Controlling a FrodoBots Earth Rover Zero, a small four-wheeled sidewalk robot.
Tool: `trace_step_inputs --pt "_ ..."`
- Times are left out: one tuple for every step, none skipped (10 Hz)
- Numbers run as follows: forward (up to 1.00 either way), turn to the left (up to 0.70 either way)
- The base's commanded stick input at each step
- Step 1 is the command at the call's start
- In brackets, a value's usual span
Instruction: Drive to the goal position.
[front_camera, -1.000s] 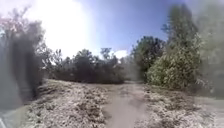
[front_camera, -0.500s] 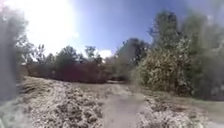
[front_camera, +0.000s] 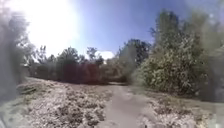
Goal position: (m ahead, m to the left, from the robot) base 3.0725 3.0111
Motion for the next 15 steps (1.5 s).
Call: trace_step_inputs --pt "0.30 0.00" --pt "0.30 0.00" --pt "0.30 0.00" --pt "0.30 0.00" --pt "0.30 0.00" --pt "0.30 0.00" --pt "0.30 0.00" --pt "0.30 0.00" --pt "0.30 0.00" --pt "0.30 0.00" --pt "0.30 0.00" --pt "0.30 0.00" --pt "0.30 0.00" --pt "0.30 0.00" --pt "0.30 0.00"
